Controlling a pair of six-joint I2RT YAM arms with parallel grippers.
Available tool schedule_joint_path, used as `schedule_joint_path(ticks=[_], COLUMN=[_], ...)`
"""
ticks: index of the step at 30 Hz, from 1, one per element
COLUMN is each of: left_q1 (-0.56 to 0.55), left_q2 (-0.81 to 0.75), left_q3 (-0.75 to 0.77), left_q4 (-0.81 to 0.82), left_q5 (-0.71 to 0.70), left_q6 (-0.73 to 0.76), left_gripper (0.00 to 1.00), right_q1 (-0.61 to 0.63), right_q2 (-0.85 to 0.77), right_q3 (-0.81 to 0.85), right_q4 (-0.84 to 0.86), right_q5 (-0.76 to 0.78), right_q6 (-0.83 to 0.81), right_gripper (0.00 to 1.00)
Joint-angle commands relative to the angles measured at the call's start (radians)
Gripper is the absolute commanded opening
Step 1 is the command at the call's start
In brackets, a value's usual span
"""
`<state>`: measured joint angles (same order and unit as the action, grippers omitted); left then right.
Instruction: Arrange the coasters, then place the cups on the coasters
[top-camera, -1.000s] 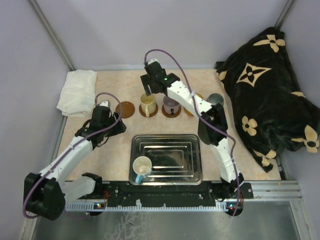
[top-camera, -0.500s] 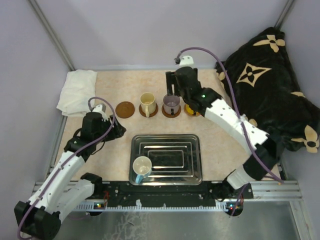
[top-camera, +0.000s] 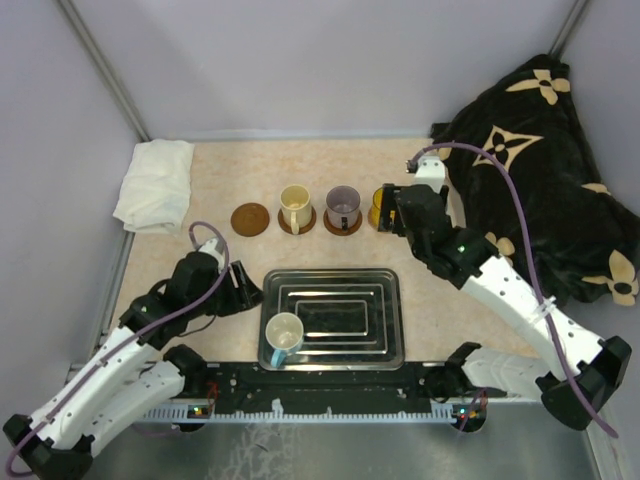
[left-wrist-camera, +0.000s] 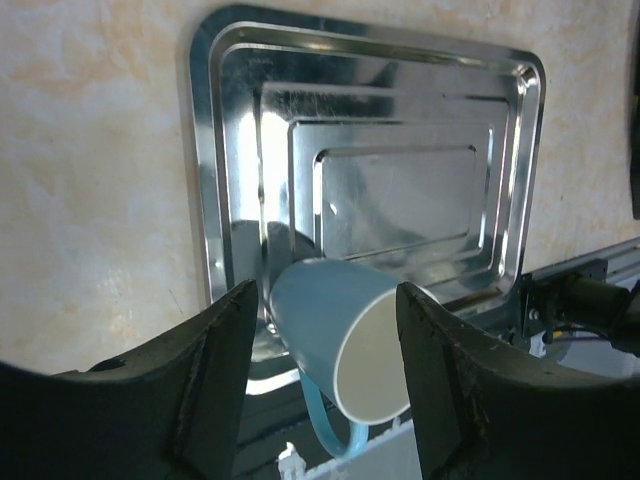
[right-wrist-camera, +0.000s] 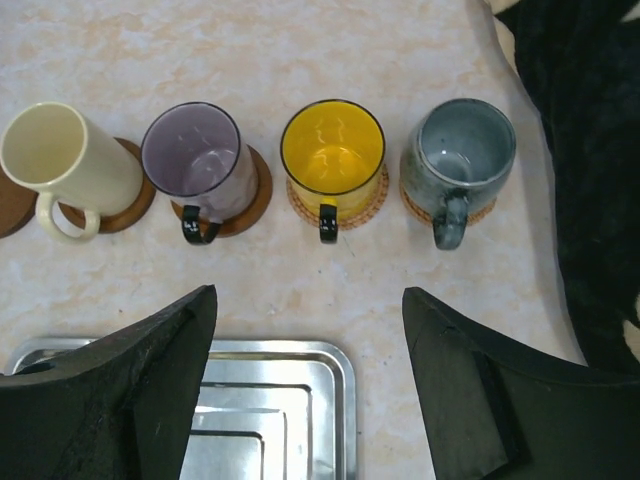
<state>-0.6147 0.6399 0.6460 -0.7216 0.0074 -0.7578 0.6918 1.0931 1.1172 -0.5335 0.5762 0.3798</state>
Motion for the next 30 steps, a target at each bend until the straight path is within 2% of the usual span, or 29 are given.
schedule_joint_path(ticks=[1, 7, 11, 13, 20, 30], left_q1=[-0.08, -0.227, -0.32, -0.325, -0.326, -0.327], left_q2=[-0.025, 0.049, 0.128, 0.151, 0.174, 0.292], left_q3=[-0.02, 0.004, 0.027, 0.037, 0.033, 0.044], left_q4=[-0.093, -0.093, -0.107, -0.117, -0.106, 0.002], left_q5=[0.01, -0.025, -0.106, -0.127, -0.15, -0.143], left_q6=[-0.097, -0.109, -0.141, -0.15, -0.166, -0.108], left_gripper=[0.63, 0.64, 0.65, 0.63, 0.44, 0.41], right_q1=[0.002, 0.002, 0.002, 0.002, 0.002, 0.002], right_q2=[-0.077, -0.082, -0.081, -0.082, -0.092, -0.102], right_q3=[-0.026, -0.041, -0.044, -0.041, -0.037, -0.052], right_q4=[-0.028, -0.031, -0.023, -0.027, -0.033, -0.026], right_q5=[0.066, 0.067, 0.065, 0.066, 0.072, 0.054], right_q6=[0.045, 0.056, 0.061, 0.061, 0.054, 0.063], right_gripper=[0.75, 0.75, 0.75, 0.75, 0.75, 0.75])
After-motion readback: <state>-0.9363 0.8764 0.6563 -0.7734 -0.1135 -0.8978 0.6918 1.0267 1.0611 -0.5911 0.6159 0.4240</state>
